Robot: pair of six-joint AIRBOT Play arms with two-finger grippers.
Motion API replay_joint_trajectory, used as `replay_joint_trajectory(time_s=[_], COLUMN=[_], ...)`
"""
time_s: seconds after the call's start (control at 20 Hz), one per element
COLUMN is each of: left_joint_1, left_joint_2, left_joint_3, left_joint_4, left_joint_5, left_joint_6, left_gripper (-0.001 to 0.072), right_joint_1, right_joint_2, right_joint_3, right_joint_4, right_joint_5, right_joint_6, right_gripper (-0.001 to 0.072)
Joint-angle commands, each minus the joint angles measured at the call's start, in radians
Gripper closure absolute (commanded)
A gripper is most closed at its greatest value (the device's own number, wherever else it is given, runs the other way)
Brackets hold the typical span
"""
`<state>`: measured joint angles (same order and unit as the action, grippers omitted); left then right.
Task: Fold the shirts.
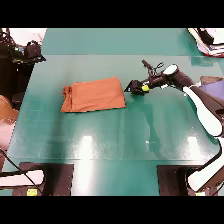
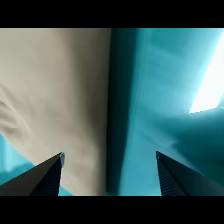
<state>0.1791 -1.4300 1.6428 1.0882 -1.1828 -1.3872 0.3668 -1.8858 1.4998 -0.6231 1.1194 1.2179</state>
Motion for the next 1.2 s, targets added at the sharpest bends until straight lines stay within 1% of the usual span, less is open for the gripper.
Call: replay_joint_trajectory(time_s=[0.0,0.1,0.15,0.2,0.25,0.3,0.35,0.4,0.5,0.6,0.7,0.8,0.9,1.0,1.15], left_joint_1=[0.001,0.001,0.001,0.001,0.001,-0.005,-0.019,-0.037,-0.096,-0.157,-0.222,-0.277,-0.325,-0.358,-0.403], left_joint_2=[-0.002,-0.002,-0.002,-0.002,-0.002,-0.002,-0.001,-0.001,-0.001,0.000,0.000,0.000,0.000,0.000,0.000], left_joint_3=[-0.004,-0.004,-0.004,-0.004,-0.004,-0.004,-0.004,-0.004,-0.004,-0.004,-0.004,-0.004,-0.004,-0.004,-0.004], left_joint_4=[-0.019,-0.023,-0.028,-0.034,-0.036,-0.035,-0.032,-0.025,-0.013,-0.013,-0.013,-0.014,-0.015,-0.016,-0.018], left_joint_5=[0.014,0.014,0.014,0.012,0.005,-0.005,-0.011,-0.012,-0.012,-0.014,-0.015,-0.013,-0.003,0.008,0.032], left_joint_6=[0.000,0.000,0.000,0.000,0.000,0.000,0.000,0.000,0.001,0.008,0.012,0.032,0.033,0.033,0.032], left_gripper=[0.0681,0.0681,0.0681,0.0681,0.0682,0.0682,0.0682,0.0682,0.0682,0.0682,0.0682,0.0682,0.0682,0.0681,0.0682], right_joint_1=[0.048,0.106,0.137,0.163,0.183,0.198,0.209,0.209,0.190,0.126,0.026,-0.092,-0.225,-0.377,-0.592], right_joint_2=[-0.077,-0.129,-0.151,-0.166,-0.177,-0.182,-0.183,-0.182,-0.179,-0.146,-0.081,0.005,0.093,0.173,0.246], right_joint_3=[0.039,0.124,0.166,0.202,0.233,0.258,0.279,0.298,0.334,0.344,0.344,0.344,0.344,0.344,0.344], right_joint_4=[0.056,0.056,0.056,0.055,0.053,0.048,0.044,0.044,0.044,0.043,-0.021,-0.164,-0.267,-0.320,-0.323], right_joint_5=[0.003,0.000,-0.009,-0.026,-0.045,-0.064,-0.081,-0.087,-0.079,-0.061,-0.032,0.014,0.067,0.110,0.141], right_joint_6=[0.005,0.005,0.005,0.005,0.005,0.004,0.002,-0.008,-0.005,0.010,0.039,0.081,0.085,0.088,0.088], right_gripper=[0.0067,0.0145,0.0148,0.0234,0.0378,0.0494,0.0647,0.0694,0.0694,0.0695,0.0694,0.0695,0.0694,0.0694,0.0694])
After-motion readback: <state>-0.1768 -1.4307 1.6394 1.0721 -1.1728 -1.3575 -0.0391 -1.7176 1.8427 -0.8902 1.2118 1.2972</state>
